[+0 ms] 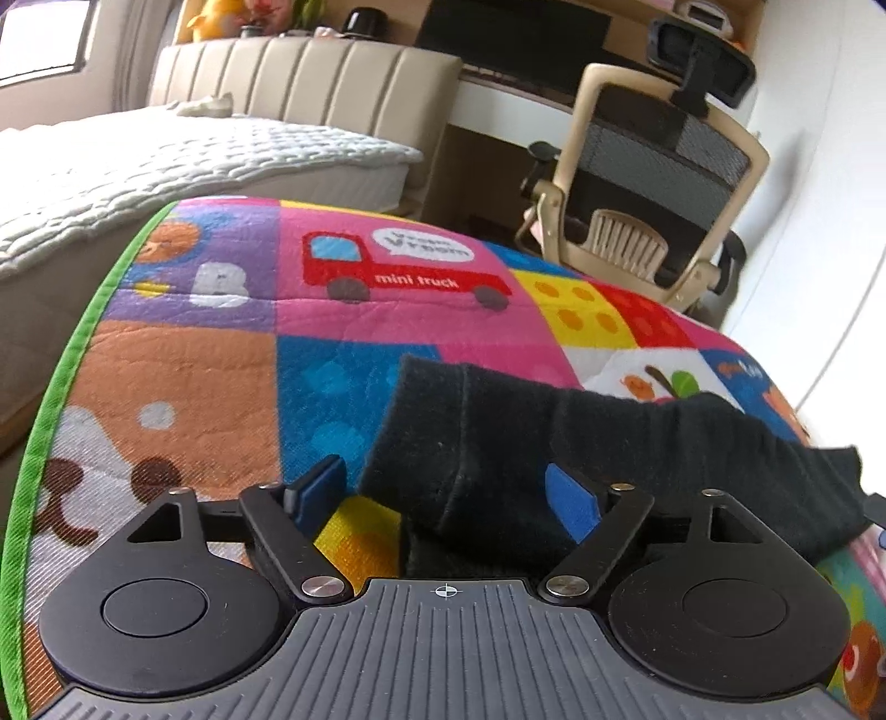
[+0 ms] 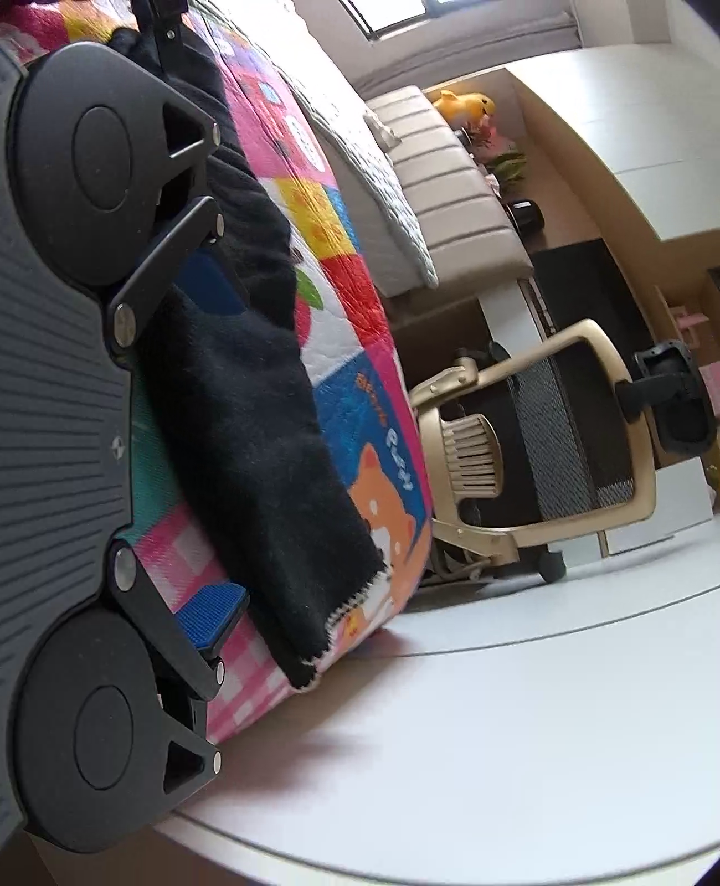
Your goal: Fold clothes
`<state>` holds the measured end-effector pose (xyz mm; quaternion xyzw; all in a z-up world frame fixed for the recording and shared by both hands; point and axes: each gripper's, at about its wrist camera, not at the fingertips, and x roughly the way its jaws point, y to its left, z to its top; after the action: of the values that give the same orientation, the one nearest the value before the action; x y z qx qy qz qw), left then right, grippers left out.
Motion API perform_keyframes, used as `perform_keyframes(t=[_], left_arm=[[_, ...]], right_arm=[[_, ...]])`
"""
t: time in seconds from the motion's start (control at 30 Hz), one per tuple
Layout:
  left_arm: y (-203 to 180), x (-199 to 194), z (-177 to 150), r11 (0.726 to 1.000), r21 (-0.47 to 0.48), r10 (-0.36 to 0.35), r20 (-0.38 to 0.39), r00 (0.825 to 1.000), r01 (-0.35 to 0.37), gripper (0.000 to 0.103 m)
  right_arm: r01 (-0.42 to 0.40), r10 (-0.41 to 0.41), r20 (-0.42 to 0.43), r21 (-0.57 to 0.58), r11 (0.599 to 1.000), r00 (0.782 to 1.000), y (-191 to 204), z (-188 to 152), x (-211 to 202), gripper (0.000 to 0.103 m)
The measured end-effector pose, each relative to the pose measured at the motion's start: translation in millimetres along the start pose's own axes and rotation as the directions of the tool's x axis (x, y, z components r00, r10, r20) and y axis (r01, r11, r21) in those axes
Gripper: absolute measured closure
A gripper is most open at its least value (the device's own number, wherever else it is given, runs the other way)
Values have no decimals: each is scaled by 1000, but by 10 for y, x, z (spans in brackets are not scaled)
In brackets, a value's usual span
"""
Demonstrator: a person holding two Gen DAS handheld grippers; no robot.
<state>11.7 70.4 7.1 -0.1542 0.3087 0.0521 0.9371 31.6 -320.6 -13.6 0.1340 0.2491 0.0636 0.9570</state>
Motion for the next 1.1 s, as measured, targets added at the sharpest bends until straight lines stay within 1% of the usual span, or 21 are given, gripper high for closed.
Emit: perform_keyframes(t=[0.23, 0.5, 0.67, 0.73, 0.83, 0.93, 1.03, 1.1], left_arm=[[5, -321, -236, 1000, 14, -19, 2, 1000, 19, 10], [7, -580, -423, 1000, 16, -6, 7, 1000, 6, 10], [8, -689, -497, 999, 19, -26, 12, 1000, 25, 10], [20, -694, -495, 999, 7, -34, 17, 999, 33, 10], [51, -652, -437, 998, -37, -56, 18, 998, 57, 9], [50, -642, -440, 997, -37, -66, 14, 998, 66, 5], [63, -654, -457, 997, -38, -71, 21, 997, 72, 5], [100, -663, -462, 995, -52, -88, 25, 996, 89, 3]], right_arm=[[-27, 28, -69, 19, 999, 997, -25, -156, -229, 0], [-32, 32, -108, 2, 999, 994, 2, -244, -360, 0], [-38, 34, -139, -27, 999, 990, 66, -283, -402, 0], [-39, 29, -165, -54, 998, 986, 95, -259, -349, 0], [-28, -6, -230, -141, 990, 973, 200, -180, -209, 0], [-2, -54, -251, -221, 975, 966, 316, -215, -171, 0], [7, -69, -248, -242, 970, 966, 369, -204, -179, 0], [-20, -39, -188, -302, 953, 981, 499, -124, -278, 1]])
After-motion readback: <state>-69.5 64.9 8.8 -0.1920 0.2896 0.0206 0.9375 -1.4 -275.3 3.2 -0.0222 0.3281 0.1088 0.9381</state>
